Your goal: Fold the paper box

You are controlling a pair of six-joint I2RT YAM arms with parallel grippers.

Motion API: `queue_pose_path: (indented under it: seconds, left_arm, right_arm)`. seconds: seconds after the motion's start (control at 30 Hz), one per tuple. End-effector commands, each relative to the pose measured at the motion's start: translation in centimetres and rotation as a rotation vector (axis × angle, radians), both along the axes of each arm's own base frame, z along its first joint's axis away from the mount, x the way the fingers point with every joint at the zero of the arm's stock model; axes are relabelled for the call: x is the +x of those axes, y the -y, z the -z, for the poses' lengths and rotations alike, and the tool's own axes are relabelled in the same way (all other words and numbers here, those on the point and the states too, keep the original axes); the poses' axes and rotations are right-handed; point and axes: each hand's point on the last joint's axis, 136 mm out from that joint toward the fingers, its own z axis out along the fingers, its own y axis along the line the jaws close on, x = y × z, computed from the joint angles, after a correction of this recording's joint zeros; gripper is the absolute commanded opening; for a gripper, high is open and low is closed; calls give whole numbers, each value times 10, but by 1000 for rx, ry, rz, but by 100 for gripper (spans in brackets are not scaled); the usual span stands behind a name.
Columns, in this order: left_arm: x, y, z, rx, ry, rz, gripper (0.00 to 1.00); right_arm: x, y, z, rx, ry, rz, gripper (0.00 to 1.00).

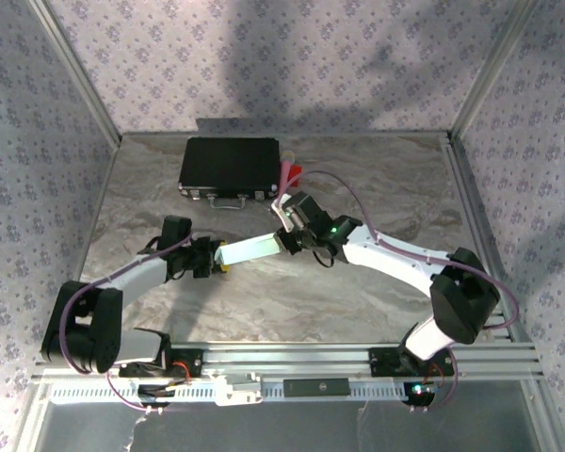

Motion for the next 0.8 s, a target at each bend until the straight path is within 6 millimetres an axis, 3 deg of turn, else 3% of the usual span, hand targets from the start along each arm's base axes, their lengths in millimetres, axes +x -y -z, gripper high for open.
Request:
queue_pose_path:
  seconds: [0.0,0.2,0.3,0.33,0.43,0.5,0.6,0.77]
  left_arm:
    - [-12,-19,26,103,-88,-32,38]
    - [-7,-16,26,91,-61,-17,48]
    - [1,-12,22,60,-12,-11,59]
    - [3,-11,20,52,1,-5,65]
    - [4,-14,14,63,22,23,82]
    - [5,-17,10,73,45,39,86]
    - [5,-32,-2,116,91,63,95]
    - [6,-72,-44,373,219,170,93]
  right_arm:
    - [2,0,5,-21,-23,-2,27]
    - [7,1,5,-31,-18,33,20]
    - [12,5,10,-69,-27,59,12]
    - [17,-1,-1,-54,-13,63,10]
    - [21,-2,3,-79,-36,71,5]
    - [24,-4,6,-99,-58,76,4]
    - [28,-5,12,-124,-88,92,2]
    - [35,-6,13,-125,-119,120,0]
